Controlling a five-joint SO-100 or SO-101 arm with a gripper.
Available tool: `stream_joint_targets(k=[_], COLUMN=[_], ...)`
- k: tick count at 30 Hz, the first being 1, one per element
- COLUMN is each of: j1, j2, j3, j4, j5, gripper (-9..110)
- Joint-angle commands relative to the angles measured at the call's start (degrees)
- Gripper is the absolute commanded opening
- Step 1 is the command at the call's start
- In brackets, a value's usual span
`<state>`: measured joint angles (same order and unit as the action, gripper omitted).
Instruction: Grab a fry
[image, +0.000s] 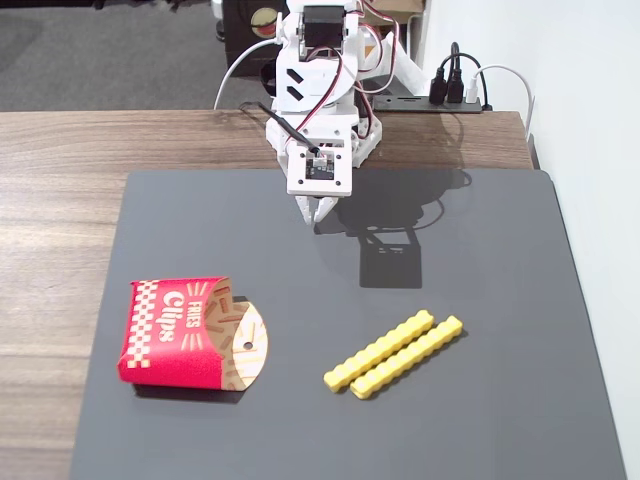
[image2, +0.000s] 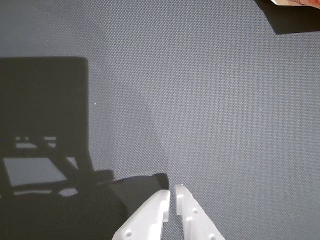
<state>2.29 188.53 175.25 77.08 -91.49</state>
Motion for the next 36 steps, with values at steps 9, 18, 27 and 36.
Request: stream_joint_targets(k=[9,18,27,36], j1=[-0.09,-2.81,-5.89,-16.79], j2=[0.09,-3.16,-16.00,-34.28], j3=[0.26,-1.05,-9.40,-23.82], j4=[0.35,-0.97,-2.81,-4.39], j5=[-0.79,1.23,9.58,29.53], gripper=[1,0,0,0])
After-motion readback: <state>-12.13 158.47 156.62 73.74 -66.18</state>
